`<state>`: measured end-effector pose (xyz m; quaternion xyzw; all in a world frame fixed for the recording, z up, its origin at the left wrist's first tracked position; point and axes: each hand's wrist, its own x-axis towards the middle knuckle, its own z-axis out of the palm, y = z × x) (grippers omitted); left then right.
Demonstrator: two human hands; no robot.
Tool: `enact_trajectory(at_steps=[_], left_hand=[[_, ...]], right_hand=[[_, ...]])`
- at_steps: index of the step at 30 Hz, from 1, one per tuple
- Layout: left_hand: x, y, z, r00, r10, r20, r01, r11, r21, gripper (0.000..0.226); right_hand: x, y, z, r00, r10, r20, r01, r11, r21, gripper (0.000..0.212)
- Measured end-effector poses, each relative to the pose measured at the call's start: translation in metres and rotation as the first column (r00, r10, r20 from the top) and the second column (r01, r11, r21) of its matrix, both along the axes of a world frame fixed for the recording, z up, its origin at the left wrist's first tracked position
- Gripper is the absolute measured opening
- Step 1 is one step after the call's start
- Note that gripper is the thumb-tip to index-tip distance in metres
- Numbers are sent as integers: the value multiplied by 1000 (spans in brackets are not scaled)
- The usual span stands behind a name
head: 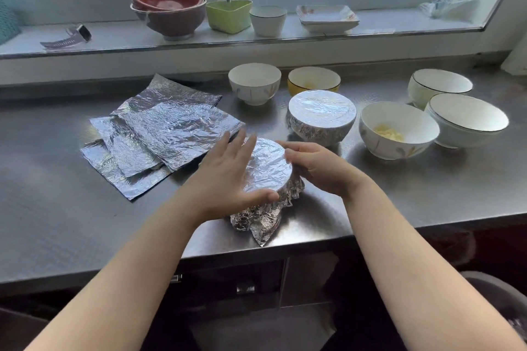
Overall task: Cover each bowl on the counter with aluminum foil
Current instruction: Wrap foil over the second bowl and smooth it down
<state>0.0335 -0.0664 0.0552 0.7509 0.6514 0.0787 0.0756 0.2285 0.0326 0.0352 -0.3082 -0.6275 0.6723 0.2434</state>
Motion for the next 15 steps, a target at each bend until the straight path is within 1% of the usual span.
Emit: enact_trajectory(at_steps=[4, 7, 9, 10, 11, 12, 13, 14, 15], left_hand=[[-2, 2, -6, 998, 30, 59, -30, 1000, -4, 129], [0, 1, -6, 996, 50, 73, -49, 999, -18, 128], [1, 1, -5, 996, 55, 68, -53, 998, -23, 128], [2, 2, -4, 996, 57, 64, -56, 998, -22, 128], [3, 2, -4, 996, 60, 60, -59, 998, -20, 129], [3, 2, -4, 997, 63, 54, -62, 998, -22, 129], [3, 3, -4, 997, 67, 47, -65, 998, -27, 129], [3, 3, -4, 997, 70, 41, -68, 997, -33, 129], [3, 3, -5, 997, 71, 39, -70, 997, -37, 129]], right_hand=[[-1, -4, -3, 997, -19, -76, 12, 996, -90, 31], [-2, -9, -2, 989, -29, -148, 2, 984, -177, 30], [-3, -11, -2, 985, -23, -170, -11, 981, -194, 29], [-4, -11, -2, 987, -35, -158, 5, 983, -186, 28], [-4, -10, -1, 989, -76, -130, 53, 983, -174, 26], [-4, -8, 0, 983, -162, -83, 150, 979, -139, 22], [-3, -4, 1, 957, -289, -27, 286, 955, -75, 20], [-1, 0, 3, 907, -421, 13, 421, 907, 7, 21], [1, 3, 7, 859, -511, 33, 507, 858, 85, 21]])
